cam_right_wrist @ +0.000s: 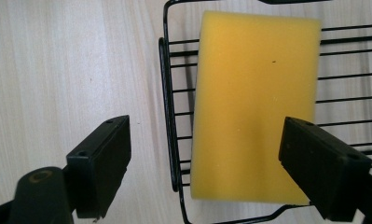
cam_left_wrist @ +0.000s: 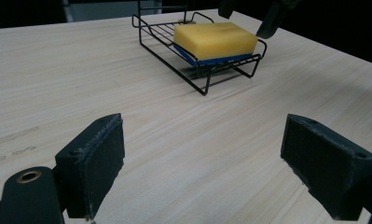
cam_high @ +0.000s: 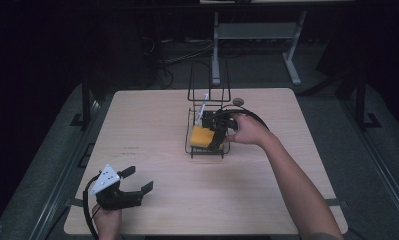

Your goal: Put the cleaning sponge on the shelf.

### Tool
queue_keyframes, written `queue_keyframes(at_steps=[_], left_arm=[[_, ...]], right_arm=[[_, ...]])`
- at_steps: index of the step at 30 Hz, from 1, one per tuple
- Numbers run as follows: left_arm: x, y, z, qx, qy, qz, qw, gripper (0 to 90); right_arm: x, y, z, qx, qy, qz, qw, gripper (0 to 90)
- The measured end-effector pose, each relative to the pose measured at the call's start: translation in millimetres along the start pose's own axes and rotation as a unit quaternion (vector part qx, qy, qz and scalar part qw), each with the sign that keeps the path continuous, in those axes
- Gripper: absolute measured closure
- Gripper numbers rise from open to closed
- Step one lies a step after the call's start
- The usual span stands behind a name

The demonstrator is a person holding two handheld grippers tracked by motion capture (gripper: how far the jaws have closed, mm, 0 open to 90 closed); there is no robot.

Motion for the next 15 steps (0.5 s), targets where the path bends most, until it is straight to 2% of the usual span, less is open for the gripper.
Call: queue_keyframes(at_steps=[15], left_arm=[[0.9,-1.1,0.3,-0.001,0.001,-0.006,1.0000,12.8]], right_arm=[[6.7,-3.8,2.6,-0.001,0.001,-0.002,1.0000,16.4]])
Point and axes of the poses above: each handheld gripper's, and its own axes: z roughly forward along the jaws, y roughly out of its top, x roughly to its left, the point moved 2 cm from there along z, roughly forward along the jaws, and after that the axes turned 15 degrees about x, right-handed, at the moved point
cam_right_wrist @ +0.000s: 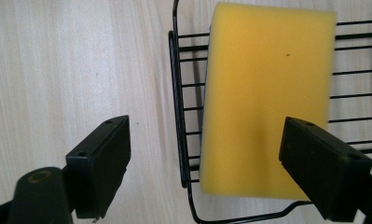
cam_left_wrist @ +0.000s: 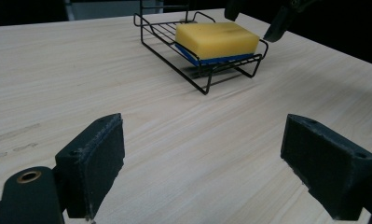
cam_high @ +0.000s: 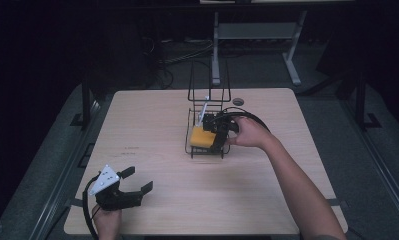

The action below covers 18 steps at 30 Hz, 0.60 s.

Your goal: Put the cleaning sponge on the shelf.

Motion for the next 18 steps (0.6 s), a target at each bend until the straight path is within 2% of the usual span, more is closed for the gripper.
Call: queue_keyframes(at_steps=[10,18], left_arm=[[-0.9,-0.1,-0.5,0.000,0.000,0.003,1.0000,12.8],[-1.7,-0.8,-1.6,-0.002,0.001,0.002,1.0000,12.8]], right_arm=[[8.0,-0.4,-1.2,0.002,-0.004,-0.008,1.0000,16.4],[14.5,0.3,0.2,0.002,0.015,-0.001,0.9999,16.5]])
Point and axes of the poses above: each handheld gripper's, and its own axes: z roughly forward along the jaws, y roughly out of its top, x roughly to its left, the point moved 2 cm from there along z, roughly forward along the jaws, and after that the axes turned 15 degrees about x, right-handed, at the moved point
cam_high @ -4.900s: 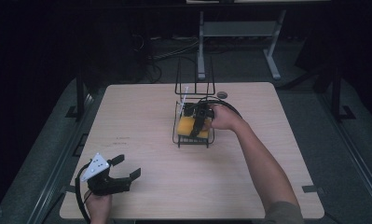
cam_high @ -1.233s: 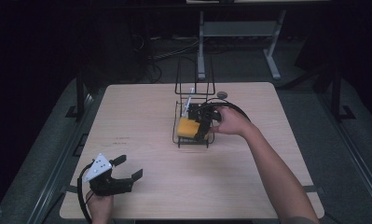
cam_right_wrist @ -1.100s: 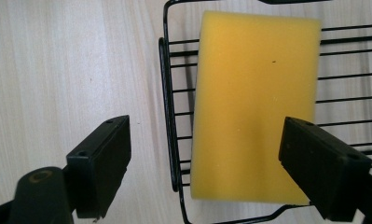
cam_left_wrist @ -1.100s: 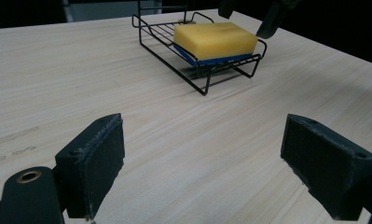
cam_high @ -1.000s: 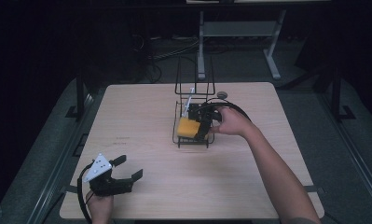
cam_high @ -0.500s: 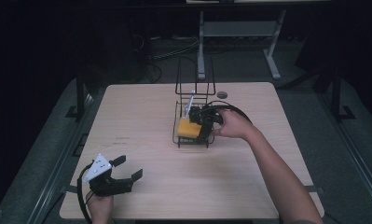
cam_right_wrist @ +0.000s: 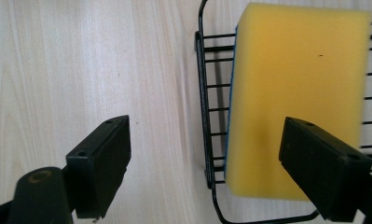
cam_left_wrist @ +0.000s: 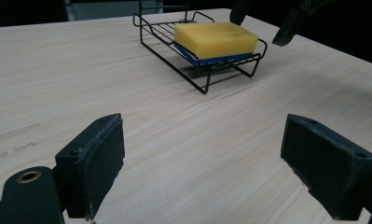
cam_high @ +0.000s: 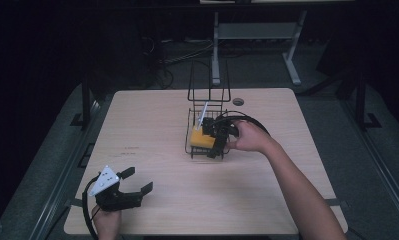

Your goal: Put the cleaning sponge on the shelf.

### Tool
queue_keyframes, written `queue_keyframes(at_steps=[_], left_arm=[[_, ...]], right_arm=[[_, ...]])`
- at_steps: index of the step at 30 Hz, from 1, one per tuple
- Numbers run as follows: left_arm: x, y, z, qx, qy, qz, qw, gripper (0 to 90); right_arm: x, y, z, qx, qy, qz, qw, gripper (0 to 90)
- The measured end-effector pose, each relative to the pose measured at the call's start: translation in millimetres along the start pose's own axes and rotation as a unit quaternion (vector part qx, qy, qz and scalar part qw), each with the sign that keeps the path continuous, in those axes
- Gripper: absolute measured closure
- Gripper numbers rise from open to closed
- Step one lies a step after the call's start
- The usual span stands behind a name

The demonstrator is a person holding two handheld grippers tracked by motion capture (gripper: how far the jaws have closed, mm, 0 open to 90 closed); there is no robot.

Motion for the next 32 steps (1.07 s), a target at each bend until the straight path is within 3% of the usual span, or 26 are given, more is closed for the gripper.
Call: queue_keyframes(at_steps=[5,11,32], left_arm=[[-0.3,0.3,1.1,0.005,0.000,0.004,1.0000,12.8],[-1.1,0.6,1.4,0.003,-0.001,0.003,1.0000,12.8],[-3.7,1.0,3.0,0.006,-0.001,0.009,0.9999,12.8]], right_arm=[[3.8,-3.3,2.2,-0.002,-0.008,-0.001,1.0000,16.5],[10.9,-7.1,5.1,0.002,0.000,-0.002,1.0000,16.5],[61.7,-43.1,22.5,-0.025,-0.004,-0.003,0.9997,16.0]])
Point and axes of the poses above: each handheld gripper's, and its own axes: z roughly forward along the jaws, y roughly out of its top, x roughly to its left, the point moved 2 cm from there along z, roughly forward along the jaws, and after that the axes turned 15 degrees about x, right-handed, at the moved point
